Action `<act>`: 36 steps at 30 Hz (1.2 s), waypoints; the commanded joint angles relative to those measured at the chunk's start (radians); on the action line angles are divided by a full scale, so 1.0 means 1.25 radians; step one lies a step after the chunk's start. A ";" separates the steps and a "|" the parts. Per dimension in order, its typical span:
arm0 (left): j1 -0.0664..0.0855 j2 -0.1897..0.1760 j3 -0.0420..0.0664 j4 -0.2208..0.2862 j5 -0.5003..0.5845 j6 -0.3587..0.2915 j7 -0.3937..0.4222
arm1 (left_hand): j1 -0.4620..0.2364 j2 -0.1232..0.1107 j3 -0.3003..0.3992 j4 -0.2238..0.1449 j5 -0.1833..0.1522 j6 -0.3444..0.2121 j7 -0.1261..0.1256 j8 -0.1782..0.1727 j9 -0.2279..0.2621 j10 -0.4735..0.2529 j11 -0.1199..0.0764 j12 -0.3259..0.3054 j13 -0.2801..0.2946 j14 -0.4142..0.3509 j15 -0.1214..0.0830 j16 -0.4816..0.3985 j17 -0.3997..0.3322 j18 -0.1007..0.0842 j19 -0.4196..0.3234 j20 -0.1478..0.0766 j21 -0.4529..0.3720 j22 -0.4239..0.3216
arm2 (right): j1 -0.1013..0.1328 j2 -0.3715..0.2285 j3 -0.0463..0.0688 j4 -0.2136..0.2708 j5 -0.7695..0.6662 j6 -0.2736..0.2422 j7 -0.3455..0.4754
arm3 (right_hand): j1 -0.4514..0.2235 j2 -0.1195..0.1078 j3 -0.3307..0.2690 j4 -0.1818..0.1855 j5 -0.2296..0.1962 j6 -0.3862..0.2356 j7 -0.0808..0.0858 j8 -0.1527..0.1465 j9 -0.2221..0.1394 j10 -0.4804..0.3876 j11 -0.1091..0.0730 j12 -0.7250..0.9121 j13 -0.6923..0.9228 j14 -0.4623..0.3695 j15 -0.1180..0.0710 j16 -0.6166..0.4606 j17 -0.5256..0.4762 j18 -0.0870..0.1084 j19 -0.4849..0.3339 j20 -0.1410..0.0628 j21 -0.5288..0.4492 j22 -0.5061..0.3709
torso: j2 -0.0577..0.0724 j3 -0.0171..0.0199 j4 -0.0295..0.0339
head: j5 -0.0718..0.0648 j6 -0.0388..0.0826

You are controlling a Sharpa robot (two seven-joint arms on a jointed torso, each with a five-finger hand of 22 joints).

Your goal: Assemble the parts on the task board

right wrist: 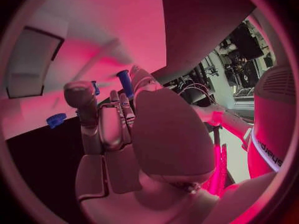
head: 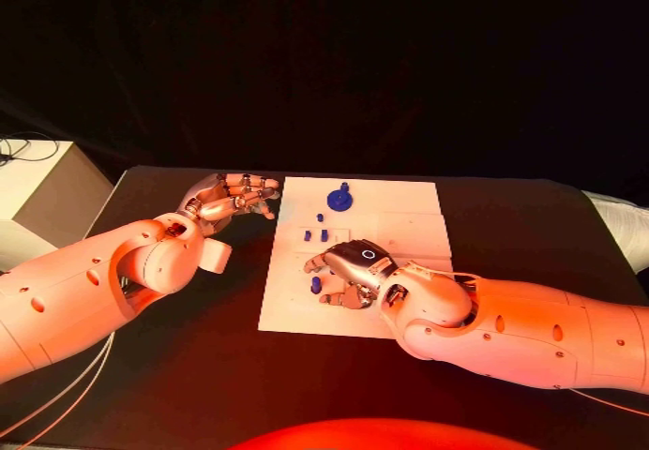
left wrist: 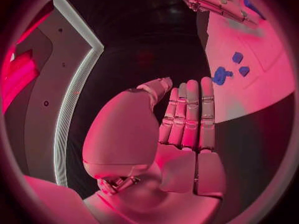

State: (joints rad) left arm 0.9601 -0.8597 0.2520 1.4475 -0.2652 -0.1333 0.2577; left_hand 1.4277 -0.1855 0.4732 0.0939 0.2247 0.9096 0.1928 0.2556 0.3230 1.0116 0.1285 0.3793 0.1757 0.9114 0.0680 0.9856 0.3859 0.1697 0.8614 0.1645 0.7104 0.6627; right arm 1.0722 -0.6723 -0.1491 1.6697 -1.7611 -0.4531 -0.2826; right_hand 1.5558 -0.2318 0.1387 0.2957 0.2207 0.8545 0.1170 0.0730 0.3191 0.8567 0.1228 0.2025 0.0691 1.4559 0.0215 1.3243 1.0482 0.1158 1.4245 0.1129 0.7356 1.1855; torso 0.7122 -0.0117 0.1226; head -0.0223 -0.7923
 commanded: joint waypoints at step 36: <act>-0.001 0.007 0.000 -0.012 0.004 0.008 0.000 | -0.001 0.005 0.002 0.005 0.005 -0.003 0.002 -0.002 -0.002 -0.005 0.002 0.000 -0.001 0.005 0.001 -0.005 -0.001 0.009 0.006 0.001 -0.003 0.001 | 0.138 -0.313 0.006 0.076 0.530 0.177 -0.161 | -0.290 0.090 -0.194 0.000 0.107 0.117 -0.029 0.189 0.240 0.553 -0.095 1.067 1.172 0.084 -0.068 0.183 0.377 -0.057 0.087 -0.061 0.458 0.236 | -0.012 0.0019 -0.0167 | -0.078 0.025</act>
State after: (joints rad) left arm 0.9592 -0.8520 0.2513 1.4291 -0.2650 -0.1330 0.2547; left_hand 1.4277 -0.1855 0.4761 0.0968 0.2247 0.9096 0.1928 0.2556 0.3217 1.0116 0.1286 0.3793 0.1749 0.9114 0.0680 0.9856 0.3859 0.1696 0.8614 0.1645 0.7104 0.6632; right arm 1.2450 -1.0600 -0.1409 1.7553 -1.0426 -0.3076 -0.3604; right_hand 1.1923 -0.1260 -0.0982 0.2954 0.3509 1.0004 0.0817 0.3059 0.6149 1.4647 0.0011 1.5230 1.3081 1.4664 -0.0616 1.5487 1.3084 0.0529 1.4662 0.0426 1.2976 1.3081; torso 0.6985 -0.0078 0.1021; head -0.1161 -0.7597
